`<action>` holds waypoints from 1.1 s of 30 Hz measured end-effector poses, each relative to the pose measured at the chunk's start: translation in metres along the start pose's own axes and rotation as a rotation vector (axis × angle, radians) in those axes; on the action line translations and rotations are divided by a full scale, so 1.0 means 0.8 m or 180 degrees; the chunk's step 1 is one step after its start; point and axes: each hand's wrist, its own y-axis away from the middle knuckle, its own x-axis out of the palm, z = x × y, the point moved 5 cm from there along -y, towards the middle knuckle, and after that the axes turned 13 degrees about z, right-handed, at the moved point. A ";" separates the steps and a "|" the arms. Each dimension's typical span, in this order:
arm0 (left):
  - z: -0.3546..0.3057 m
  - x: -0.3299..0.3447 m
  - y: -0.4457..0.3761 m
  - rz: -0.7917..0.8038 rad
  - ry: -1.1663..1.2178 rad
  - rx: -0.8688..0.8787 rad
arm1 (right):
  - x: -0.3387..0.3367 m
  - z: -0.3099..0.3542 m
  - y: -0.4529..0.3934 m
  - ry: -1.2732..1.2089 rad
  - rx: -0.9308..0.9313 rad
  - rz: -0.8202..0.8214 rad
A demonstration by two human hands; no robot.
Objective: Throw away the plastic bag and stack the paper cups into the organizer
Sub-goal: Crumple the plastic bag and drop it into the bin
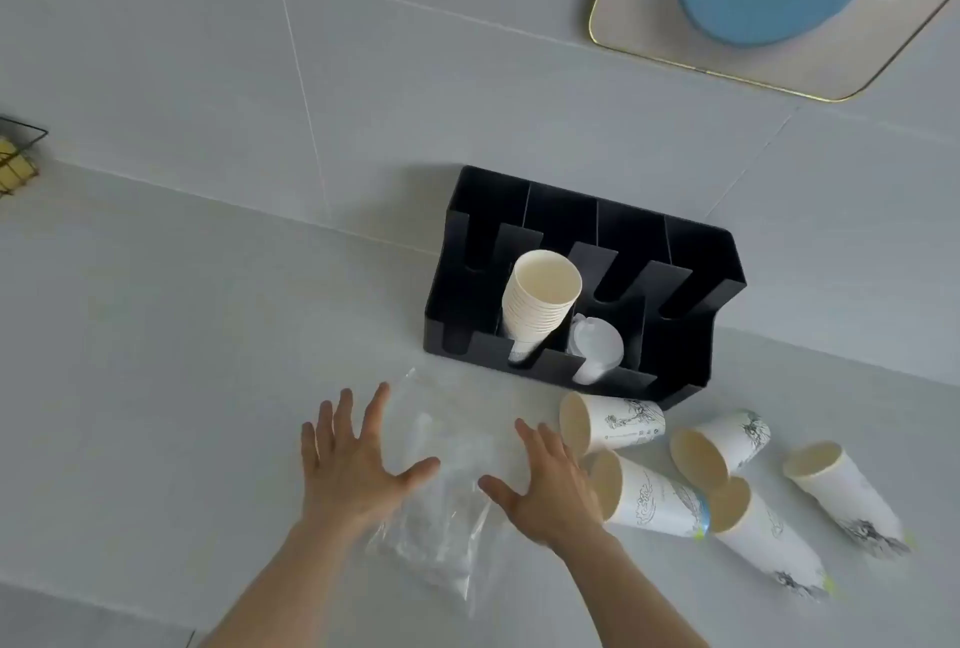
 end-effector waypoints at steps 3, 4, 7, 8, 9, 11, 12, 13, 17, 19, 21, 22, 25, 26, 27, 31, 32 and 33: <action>0.015 0.018 -0.005 0.0324 0.0092 -0.0189 | 0.012 -0.007 -0.009 -0.0133 0.0335 0.0065; 0.022 0.026 -0.006 0.0359 0.0199 -0.0235 | 0.017 -0.011 -0.010 -0.0240 0.0449 0.0095; 0.032 0.046 -0.002 0.0475 0.0304 -0.0319 | 0.035 -0.012 -0.013 -0.0724 0.0694 0.0120; 0.035 0.050 -0.001 0.0423 0.0285 -0.0326 | 0.039 -0.013 -0.014 -0.0882 0.0717 0.0117; 0.035 0.052 0.001 0.0339 0.0306 -0.0314 | 0.042 -0.013 -0.014 -0.0987 0.0719 0.0081; 0.034 0.051 0.004 0.0122 0.0372 -0.0268 | 0.046 -0.015 -0.015 -0.1055 0.0732 -0.0054; 0.031 0.049 0.004 0.0051 0.0423 -0.0247 | 0.047 -0.018 -0.016 -0.1100 0.0738 -0.0121; 0.029 0.048 0.005 0.0028 0.0498 -0.0253 | 0.047 -0.019 -0.016 -0.1173 0.0753 -0.0160; 0.025 0.052 0.004 0.0050 0.0987 -0.0323 | 0.044 -0.028 -0.014 -0.1928 0.0683 -0.0281; 0.022 0.059 0.006 0.0172 0.1237 -0.0375 | 0.045 -0.031 -0.011 -0.2609 0.0584 -0.0192; 0.015 0.066 0.011 0.0315 0.1397 -0.0414 | 0.044 -0.029 -0.009 -0.3020 0.0405 -0.0014; 0.011 0.068 0.015 0.0340 0.1440 -0.0407 | 0.044 -0.029 -0.009 -0.3160 0.0307 0.0077; 0.004 0.069 0.031 0.0198 0.1652 -0.0427 | 0.038 -0.025 -0.005 -0.3344 0.0100 0.0324; 0.003 0.069 0.037 0.0105 0.1757 -0.0469 | 0.037 -0.025 -0.004 -0.3378 0.0049 0.0389; 0.002 0.068 0.043 0.0018 0.1869 -0.0524 | 0.035 -0.027 -0.003 -0.3343 0.0008 0.0439; -0.009 0.066 0.071 -0.0178 0.2290 -0.0778 | 0.022 -0.031 0.002 -0.3084 -0.0140 0.0453; -0.014 0.064 0.080 -0.0236 0.2311 -0.0805 | 0.017 -0.033 0.003 -0.3065 -0.0183 0.0391; -0.019 0.063 0.090 -0.0301 0.2313 -0.0829 | 0.013 -0.035 0.004 -0.3064 -0.0216 0.0336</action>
